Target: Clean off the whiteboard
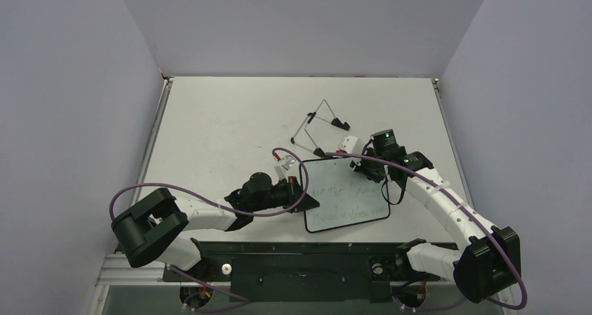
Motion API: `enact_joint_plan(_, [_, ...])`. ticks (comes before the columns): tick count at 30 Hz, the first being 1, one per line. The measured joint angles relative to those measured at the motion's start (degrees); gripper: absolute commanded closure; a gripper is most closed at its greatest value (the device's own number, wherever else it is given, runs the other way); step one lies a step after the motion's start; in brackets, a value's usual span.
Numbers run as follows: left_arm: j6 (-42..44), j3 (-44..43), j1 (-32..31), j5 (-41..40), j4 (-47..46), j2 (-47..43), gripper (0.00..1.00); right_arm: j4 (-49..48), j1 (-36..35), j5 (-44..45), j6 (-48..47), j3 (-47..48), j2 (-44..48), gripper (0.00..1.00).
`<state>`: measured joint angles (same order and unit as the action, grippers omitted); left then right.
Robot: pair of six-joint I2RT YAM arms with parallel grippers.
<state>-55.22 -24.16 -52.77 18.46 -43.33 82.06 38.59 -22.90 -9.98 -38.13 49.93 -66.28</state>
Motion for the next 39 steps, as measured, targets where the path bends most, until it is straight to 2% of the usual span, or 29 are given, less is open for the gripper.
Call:
enact_joint_plan(7, [0.0,0.0,0.0,0.0,0.0,0.0,1.0,4.6,-0.9,-6.0,-5.1,0.0,0.4,1.0])
enact_joint_plan(24, [0.2,0.0,0.0,0.0,0.1,0.0,1.0,-1.1,0.1,0.7,0.0,-1.2,1.4,1.0])
enact_joint_plan(39, [0.2,0.0,0.0,0.0,0.6,-0.4,1.0,-1.3,0.4,-1.9,-1.0,-1.4,4.6,1.0])
